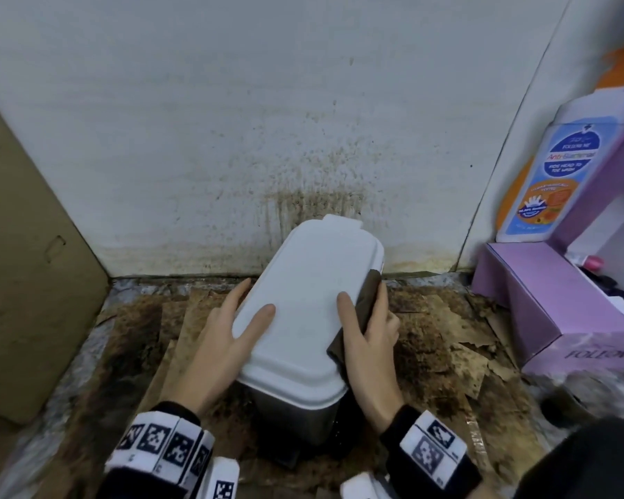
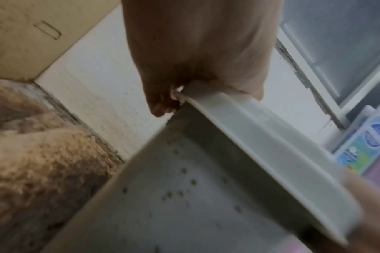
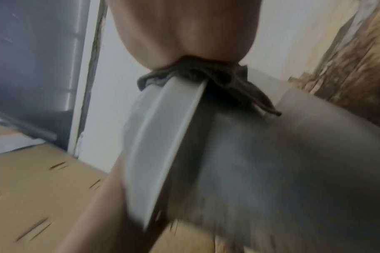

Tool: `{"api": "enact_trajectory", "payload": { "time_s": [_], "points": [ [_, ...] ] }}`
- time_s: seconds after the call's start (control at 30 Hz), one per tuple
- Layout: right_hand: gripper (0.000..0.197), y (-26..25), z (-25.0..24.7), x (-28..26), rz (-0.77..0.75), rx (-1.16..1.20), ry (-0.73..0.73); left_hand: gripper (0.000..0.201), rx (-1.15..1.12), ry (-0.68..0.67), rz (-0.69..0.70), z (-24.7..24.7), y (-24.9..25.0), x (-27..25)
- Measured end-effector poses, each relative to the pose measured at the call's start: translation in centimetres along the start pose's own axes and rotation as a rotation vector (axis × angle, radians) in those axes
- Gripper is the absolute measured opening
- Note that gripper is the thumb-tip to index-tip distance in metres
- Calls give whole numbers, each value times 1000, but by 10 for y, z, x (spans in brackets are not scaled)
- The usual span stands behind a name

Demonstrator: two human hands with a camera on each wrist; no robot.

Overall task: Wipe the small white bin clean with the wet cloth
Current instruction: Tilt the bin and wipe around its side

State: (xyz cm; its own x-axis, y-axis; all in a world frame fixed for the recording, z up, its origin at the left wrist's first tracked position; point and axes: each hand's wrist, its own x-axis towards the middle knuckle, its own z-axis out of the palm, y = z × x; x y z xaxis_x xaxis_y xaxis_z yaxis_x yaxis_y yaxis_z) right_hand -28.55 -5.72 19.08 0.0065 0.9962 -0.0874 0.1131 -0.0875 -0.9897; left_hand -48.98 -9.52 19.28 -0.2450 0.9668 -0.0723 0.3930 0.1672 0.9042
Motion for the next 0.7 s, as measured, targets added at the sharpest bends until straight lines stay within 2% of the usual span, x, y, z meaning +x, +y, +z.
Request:
{"api": "enact_trajectory", "payload": {
  "time_s": [0.07, 0.27, 0.4, 0.6, 0.7],
  "points": [
    [86, -4, -7, 21, 1, -8, -5, 88, 7, 81, -46, 8, 3, -13],
    [91, -16, -21, 87, -19, -89, -50, 94, -18, 247, -231, 37, 19, -43],
    [90, -15, -34, 124, -73, -144, -117, 109, -156, 306, -235, 45, 3, -44],
    [70, -18, -39, 129, -112, -52, -179, 100, -190, 306, -181, 44, -4, -41],
    [74, -18, -37, 125, -132, -38, -126, 98, -212, 287, -139, 39, -9, -39]
  ]
}}
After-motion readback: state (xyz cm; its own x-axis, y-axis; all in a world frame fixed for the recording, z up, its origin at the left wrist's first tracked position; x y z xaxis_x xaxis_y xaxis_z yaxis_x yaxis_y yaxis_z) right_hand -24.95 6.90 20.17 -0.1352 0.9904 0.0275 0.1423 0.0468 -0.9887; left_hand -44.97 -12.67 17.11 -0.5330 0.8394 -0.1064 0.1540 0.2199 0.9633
